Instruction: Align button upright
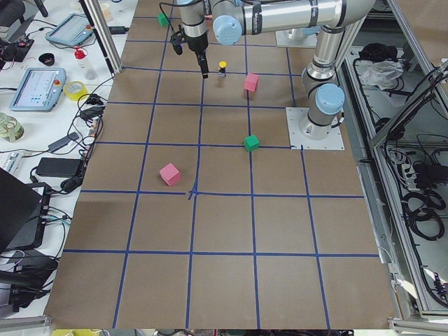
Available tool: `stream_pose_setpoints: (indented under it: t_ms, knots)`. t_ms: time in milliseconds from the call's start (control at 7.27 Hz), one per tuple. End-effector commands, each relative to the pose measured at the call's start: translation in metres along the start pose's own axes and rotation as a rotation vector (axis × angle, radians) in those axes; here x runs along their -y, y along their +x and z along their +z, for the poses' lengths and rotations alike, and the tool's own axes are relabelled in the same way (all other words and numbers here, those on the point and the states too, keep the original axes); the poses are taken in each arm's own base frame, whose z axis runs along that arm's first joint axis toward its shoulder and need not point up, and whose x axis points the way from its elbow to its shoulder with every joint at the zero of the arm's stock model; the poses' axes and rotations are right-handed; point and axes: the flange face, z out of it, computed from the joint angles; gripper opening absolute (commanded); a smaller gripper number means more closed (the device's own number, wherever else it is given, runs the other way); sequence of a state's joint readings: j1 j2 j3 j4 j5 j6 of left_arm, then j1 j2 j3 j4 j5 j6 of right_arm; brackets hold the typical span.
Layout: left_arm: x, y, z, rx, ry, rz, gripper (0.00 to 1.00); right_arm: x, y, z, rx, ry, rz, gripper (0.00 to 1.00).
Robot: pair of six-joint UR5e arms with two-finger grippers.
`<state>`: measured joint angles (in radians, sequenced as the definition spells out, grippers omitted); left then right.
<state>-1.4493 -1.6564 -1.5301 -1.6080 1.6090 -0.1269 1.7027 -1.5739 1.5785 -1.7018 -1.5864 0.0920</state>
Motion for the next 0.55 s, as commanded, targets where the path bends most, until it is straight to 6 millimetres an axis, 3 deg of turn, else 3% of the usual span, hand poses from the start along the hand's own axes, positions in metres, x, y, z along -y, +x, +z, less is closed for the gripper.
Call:
stream_pose_setpoints:
  t_ms: [0, 413]
  knots:
    - [-0.027, -0.009, -0.034, 0.022, 0.046, 0.013, 1.0, 0.0, 0.0, 0.0, -0.004, 0.0, 0.0, 1.0]
    - [-0.042, -0.002, -0.048, -0.034, 0.071, 0.027, 1.0, 0.001, 0.001, 0.001, -0.007, 0.0, 0.0, 1.0]
